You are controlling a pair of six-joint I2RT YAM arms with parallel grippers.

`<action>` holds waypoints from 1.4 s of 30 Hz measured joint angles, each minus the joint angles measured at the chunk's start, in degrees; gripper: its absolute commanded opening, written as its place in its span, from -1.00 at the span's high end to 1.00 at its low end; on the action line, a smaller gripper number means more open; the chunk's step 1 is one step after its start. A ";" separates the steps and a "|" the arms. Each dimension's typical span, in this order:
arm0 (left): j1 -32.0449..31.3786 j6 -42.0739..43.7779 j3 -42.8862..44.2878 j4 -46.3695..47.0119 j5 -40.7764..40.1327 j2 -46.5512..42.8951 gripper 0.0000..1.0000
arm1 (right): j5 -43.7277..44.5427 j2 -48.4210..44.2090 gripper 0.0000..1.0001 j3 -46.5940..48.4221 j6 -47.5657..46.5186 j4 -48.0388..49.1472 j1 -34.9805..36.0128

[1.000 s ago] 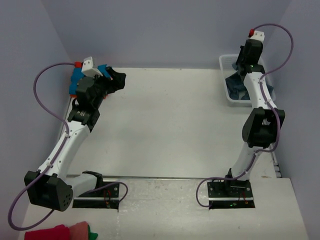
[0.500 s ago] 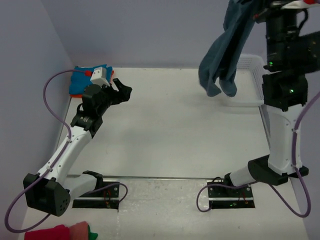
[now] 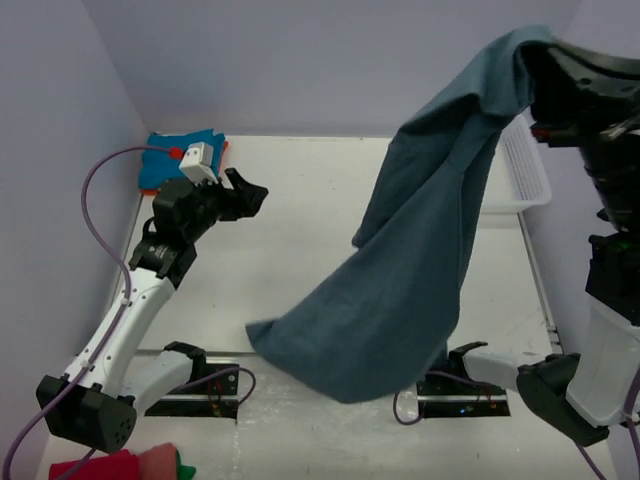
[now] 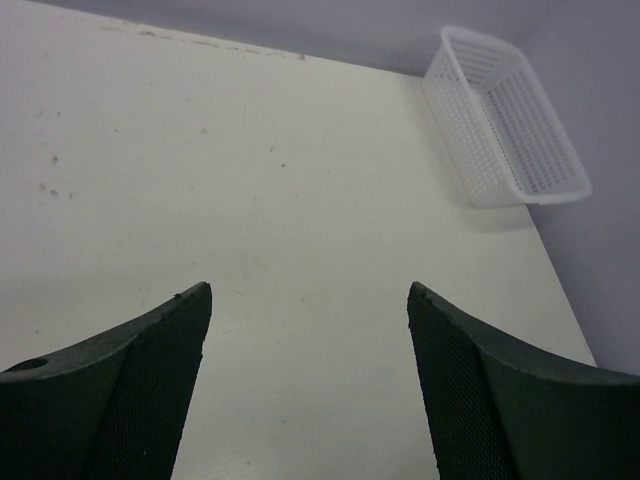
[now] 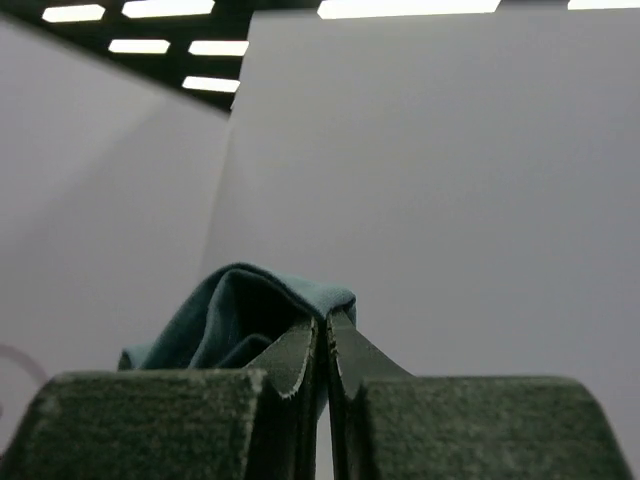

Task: Fold and stack the t-shirts
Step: Move the tshirt to the center of the board

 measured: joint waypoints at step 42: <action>-18.49 1.42 5.64 -8.85 3.17 16.11 -0.40 | -4.48 52.85 1.00 2.25 6.60 -11.10 -7.32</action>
